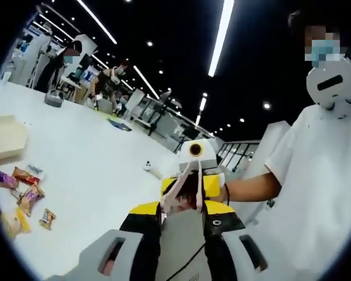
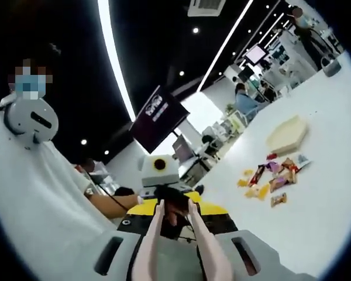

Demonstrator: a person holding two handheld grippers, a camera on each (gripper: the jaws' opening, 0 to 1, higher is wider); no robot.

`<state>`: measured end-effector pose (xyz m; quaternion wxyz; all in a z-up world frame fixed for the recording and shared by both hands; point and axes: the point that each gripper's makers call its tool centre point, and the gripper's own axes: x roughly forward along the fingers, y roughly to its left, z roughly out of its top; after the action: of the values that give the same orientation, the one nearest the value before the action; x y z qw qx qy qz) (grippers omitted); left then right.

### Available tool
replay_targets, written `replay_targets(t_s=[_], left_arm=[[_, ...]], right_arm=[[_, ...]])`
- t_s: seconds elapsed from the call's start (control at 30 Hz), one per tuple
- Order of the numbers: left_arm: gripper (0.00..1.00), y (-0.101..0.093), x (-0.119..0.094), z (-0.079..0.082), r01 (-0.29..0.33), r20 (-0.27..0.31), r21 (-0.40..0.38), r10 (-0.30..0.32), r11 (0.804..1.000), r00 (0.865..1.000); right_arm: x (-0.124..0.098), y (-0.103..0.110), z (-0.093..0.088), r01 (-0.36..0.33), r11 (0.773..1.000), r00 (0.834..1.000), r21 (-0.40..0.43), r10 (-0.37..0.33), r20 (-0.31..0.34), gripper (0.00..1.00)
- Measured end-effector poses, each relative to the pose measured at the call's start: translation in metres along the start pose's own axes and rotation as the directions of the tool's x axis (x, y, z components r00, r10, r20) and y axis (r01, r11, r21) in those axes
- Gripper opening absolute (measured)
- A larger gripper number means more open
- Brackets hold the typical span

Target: Place the target food into the container with the food tongs after gripping and lifting it, then release it inside without dropping or visibly crushing the food.

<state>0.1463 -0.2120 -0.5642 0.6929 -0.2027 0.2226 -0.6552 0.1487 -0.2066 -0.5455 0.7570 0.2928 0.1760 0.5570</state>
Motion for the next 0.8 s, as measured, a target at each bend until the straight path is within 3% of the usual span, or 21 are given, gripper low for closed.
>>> replay_targets(t_s=[0.13, 0.2, 0.27, 0.33, 0.37, 0.4, 0.47, 0.53, 0.63, 0.8], left_arm=[[0.24, -0.001, -0.005, 0.001, -0.002, 0.005, 0.010, 0.002, 1.000, 1.000], [0.22, -0.001, -0.010, 0.005, 0.003, 0.022, -0.006, -0.003, 1.000, 1.000], [0.05, 0.000, -0.017, 0.007, 0.000, 0.033, 0.002, 0.000, 1.000, 0.999], [0.00, 0.015, -0.023, 0.010, -0.096, 0.040, -0.002, 0.096, 0.995, 0.995], [0.05, 0.018, -0.022, 0.009, -0.123, 0.019, 0.014, 0.123, 0.992, 0.992], [0.08, 0.013, -0.020, 0.011, -0.097, 0.023, 0.028, 0.097, 0.995, 0.995], [0.11, 0.003, -0.016, 0.024, -0.046, 0.092, 0.011, 0.045, 0.999, 0.995], [0.22, 0.005, -0.016, 0.022, -0.044, 0.093, -0.005, 0.044, 0.999, 0.995], [0.28, 0.003, -0.013, 0.021, -0.037, 0.090, -0.025, 0.039, 0.999, 0.995], [0.39, -0.009, -0.008, 0.019, 0.051, 0.063, -0.068, -0.046, 0.996, 0.997]], right_arm=[[0.000, 0.001, 0.002, -0.008, 1.000, 1.000, -0.009, 0.008, 0.005, 0.24], [-0.004, -0.001, 0.009, -0.010, 1.000, 0.999, 0.002, 0.010, 0.036, 0.25], [-0.006, -0.002, 0.011, -0.002, 1.000, 0.999, -0.007, 0.002, 0.035, 0.25], [-0.009, -0.002, 0.013, 0.002, 1.000, 0.999, -0.009, -0.001, 0.037, 0.25], [-0.009, -0.002, 0.011, 0.006, 1.000, 1.000, -0.022, -0.005, 0.021, 0.25], [-0.009, -0.002, 0.010, 0.007, 1.000, 1.000, -0.026, -0.007, 0.011, 0.25], [-0.009, -0.002, 0.007, 0.001, 1.000, 1.000, -0.022, -0.001, 0.000, 0.25], [-0.009, -0.001, 0.007, -0.001, 1.000, 1.000, -0.024, 0.001, -0.002, 0.25], [-0.009, 0.000, 0.007, -0.005, 1.000, 1.000, -0.025, 0.004, -0.010, 0.25], [-0.008, 0.002, 0.000, -0.015, 0.999, 0.998, -0.044, 0.012, -0.067, 0.25]])
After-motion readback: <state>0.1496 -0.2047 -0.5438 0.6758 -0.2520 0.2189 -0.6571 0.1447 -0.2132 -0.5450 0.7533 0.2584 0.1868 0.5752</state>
